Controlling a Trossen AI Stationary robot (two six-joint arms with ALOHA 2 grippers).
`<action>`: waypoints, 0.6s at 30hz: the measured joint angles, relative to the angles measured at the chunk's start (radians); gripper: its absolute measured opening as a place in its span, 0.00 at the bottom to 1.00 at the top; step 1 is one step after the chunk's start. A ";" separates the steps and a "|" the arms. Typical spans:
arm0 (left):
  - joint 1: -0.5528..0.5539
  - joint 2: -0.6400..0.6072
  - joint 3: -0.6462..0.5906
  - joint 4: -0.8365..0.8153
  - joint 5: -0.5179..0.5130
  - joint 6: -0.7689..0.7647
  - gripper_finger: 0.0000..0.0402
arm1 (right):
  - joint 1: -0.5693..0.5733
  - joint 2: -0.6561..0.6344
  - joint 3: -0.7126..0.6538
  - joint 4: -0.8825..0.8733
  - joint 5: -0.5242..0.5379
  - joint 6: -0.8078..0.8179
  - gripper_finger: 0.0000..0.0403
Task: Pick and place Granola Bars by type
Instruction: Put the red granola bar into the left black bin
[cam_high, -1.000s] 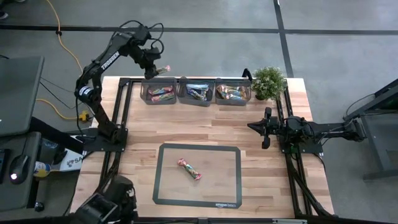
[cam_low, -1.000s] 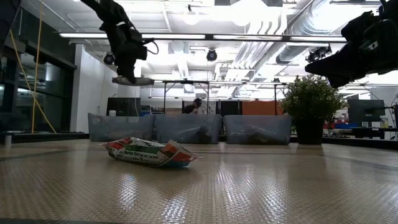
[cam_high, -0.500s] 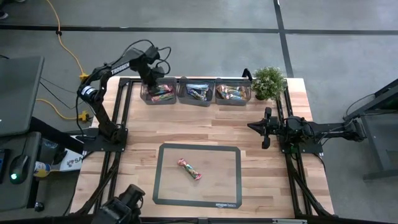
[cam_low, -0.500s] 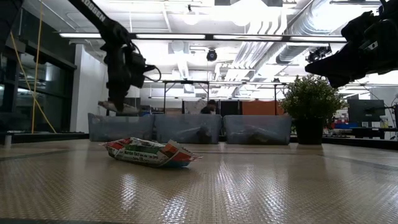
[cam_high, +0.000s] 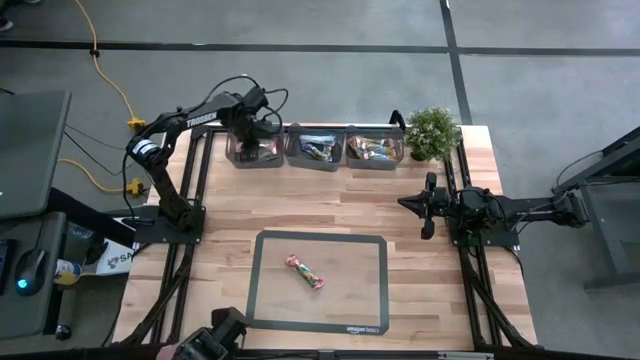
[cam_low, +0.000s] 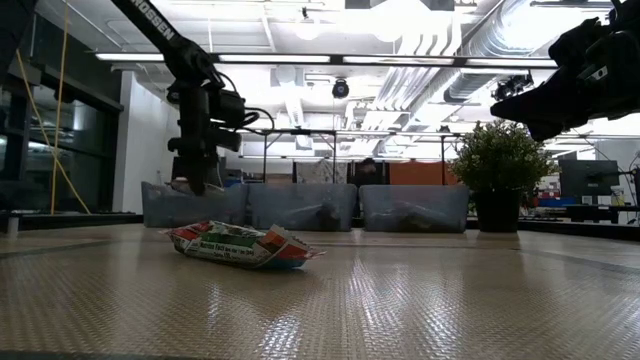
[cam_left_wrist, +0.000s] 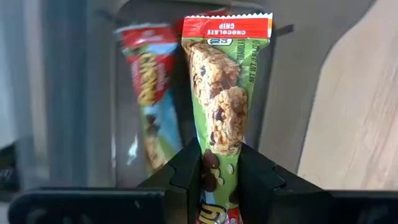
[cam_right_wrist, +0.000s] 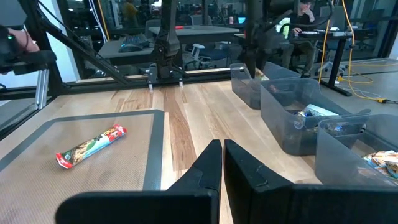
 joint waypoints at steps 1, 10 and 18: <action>-0.006 0.000 -0.009 0.010 0.000 0.011 0.19 | 0.000 0.000 0.000 0.000 0.000 0.000 0.00; -0.015 0.000 -0.045 0.053 -0.022 -0.004 0.19 | 0.000 0.000 0.000 0.000 0.000 0.000 0.00; -0.013 0.000 -0.045 0.033 0.003 -0.036 0.36 | 0.000 0.000 0.000 0.000 0.000 0.000 0.00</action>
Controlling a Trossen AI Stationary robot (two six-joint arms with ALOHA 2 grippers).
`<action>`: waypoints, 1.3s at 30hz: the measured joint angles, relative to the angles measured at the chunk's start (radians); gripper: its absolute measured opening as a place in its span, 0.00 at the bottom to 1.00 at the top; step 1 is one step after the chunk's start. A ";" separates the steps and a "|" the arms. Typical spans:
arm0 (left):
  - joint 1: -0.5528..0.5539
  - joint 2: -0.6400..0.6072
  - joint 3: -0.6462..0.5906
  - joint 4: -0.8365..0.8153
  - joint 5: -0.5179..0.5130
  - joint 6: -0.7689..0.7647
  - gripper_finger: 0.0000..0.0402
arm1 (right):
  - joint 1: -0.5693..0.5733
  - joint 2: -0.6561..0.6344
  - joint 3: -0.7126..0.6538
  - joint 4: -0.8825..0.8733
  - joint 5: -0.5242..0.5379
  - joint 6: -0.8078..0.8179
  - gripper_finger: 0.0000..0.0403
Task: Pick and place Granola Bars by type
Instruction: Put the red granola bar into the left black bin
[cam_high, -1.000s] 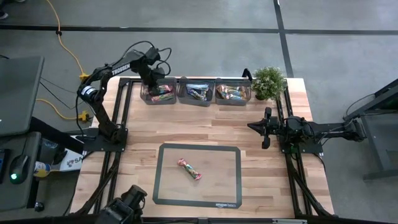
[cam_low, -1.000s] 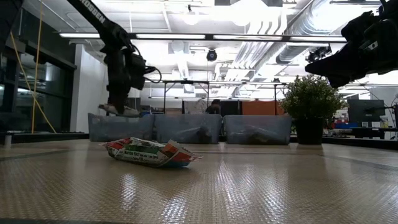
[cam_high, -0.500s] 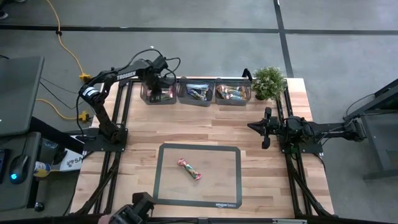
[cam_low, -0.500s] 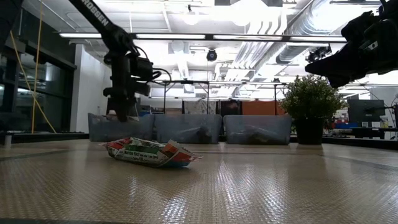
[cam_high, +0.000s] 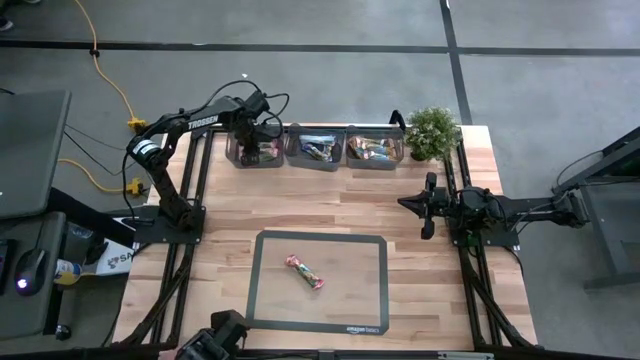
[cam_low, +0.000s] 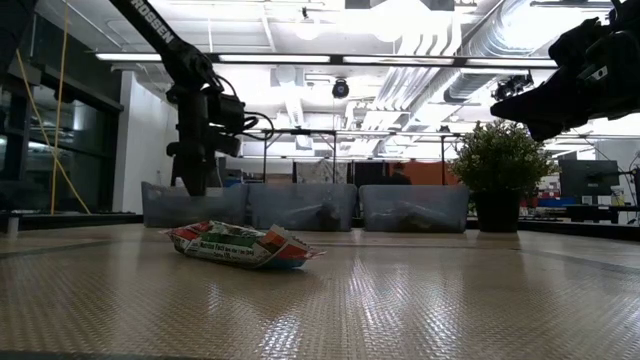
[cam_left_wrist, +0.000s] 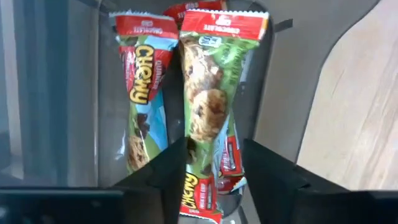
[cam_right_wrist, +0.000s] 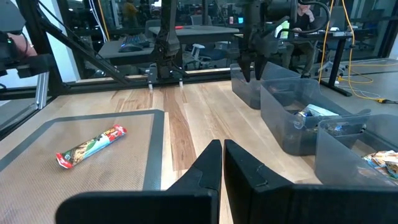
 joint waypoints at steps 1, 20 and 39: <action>0.000 0.000 0.000 0.000 -0.006 -0.009 0.39 | 0.000 0.000 0.000 0.000 0.000 0.000 0.00; 0.001 -0.199 0.097 0.071 0.169 -0.252 0.52 | 0.000 0.000 0.000 0.000 0.000 0.000 0.00; -0.053 -0.468 0.097 0.230 0.573 -0.988 0.52 | 0.000 0.000 0.000 0.000 0.000 0.000 0.00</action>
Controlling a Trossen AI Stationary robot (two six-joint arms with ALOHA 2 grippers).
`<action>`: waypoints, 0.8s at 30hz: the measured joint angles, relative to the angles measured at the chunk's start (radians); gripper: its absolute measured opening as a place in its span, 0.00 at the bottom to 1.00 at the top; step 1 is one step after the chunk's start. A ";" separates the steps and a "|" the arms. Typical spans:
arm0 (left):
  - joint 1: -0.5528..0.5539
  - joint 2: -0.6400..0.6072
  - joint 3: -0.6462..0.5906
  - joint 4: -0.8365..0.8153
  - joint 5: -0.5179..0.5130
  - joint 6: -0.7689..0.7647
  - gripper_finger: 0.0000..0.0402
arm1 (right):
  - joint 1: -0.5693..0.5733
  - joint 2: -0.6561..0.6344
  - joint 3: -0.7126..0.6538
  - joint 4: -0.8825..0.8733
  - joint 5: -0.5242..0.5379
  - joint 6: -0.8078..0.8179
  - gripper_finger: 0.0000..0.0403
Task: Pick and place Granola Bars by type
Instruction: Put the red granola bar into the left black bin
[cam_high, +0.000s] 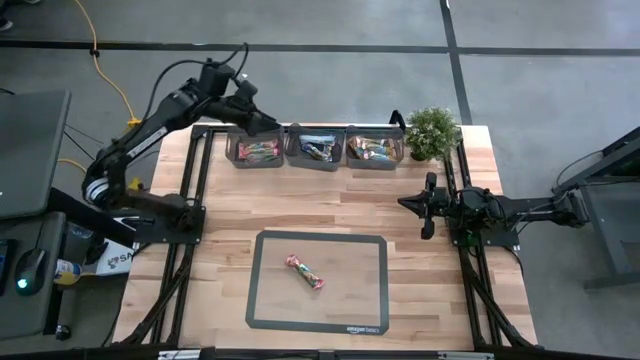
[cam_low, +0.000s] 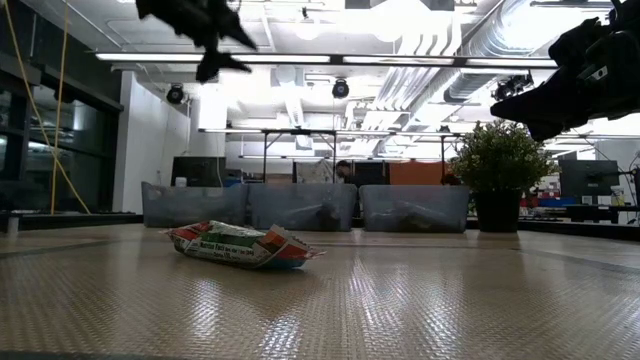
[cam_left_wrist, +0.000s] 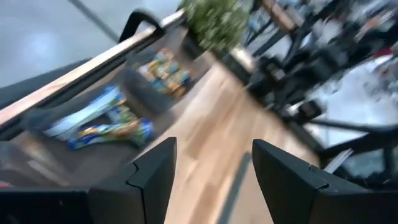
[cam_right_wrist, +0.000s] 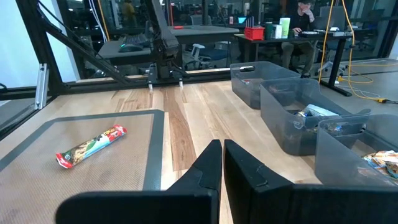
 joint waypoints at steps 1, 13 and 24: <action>-0.015 -0.027 0.000 0.014 -0.015 -0.041 0.52 | 0.000 0.000 0.000 0.000 0.000 0.000 0.00; -0.416 -0.264 0.000 0.050 -0.489 -0.553 0.51 | 0.000 0.000 0.000 0.000 0.000 0.000 0.00; -0.985 -0.209 0.000 0.078 -0.960 -0.751 0.51 | 0.000 0.000 0.000 0.000 0.000 0.000 0.00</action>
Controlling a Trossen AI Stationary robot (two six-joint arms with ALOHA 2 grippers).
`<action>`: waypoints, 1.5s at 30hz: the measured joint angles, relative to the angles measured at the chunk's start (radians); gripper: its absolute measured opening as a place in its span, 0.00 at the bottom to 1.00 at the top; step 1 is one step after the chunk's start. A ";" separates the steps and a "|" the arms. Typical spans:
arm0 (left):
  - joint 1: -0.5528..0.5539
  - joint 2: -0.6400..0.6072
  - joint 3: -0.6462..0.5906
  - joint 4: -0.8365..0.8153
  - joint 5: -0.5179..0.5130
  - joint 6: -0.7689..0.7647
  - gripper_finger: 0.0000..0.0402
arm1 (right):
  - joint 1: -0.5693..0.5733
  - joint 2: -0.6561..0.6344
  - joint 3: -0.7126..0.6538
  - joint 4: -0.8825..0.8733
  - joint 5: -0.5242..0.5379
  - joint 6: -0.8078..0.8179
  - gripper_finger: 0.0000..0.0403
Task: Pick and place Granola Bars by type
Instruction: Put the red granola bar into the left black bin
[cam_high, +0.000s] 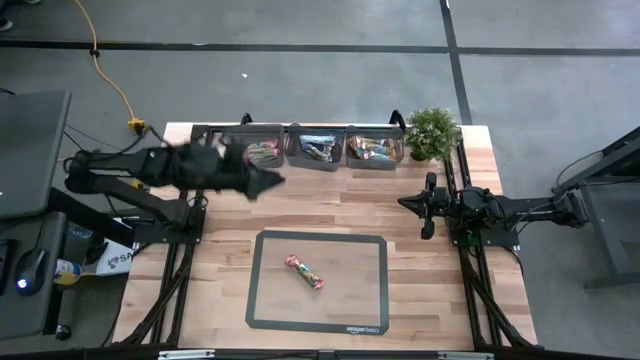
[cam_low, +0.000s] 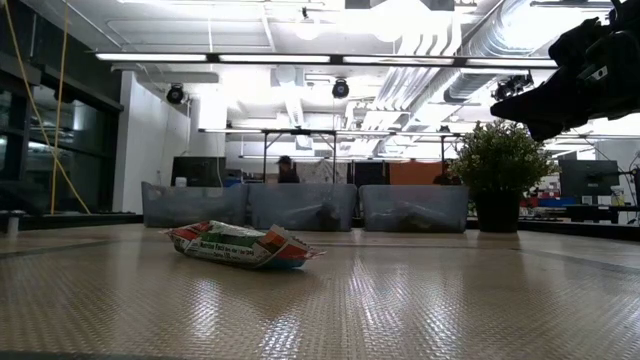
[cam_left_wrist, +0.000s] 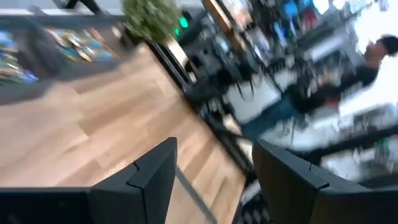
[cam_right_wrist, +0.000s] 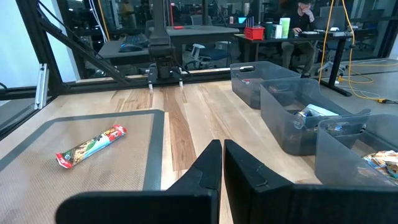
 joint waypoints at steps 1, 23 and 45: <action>-0.041 0.017 0.000 0.008 -0.018 0.011 0.51 | 0.000 0.000 0.000 0.000 0.000 0.000 0.00; -0.284 0.466 0.000 0.018 0.283 1.028 0.51 | 0.000 0.000 0.000 0.000 0.000 0.000 0.00; -0.250 0.667 0.000 -0.102 0.235 1.242 0.51 | 0.000 0.000 0.000 0.000 0.000 0.000 0.00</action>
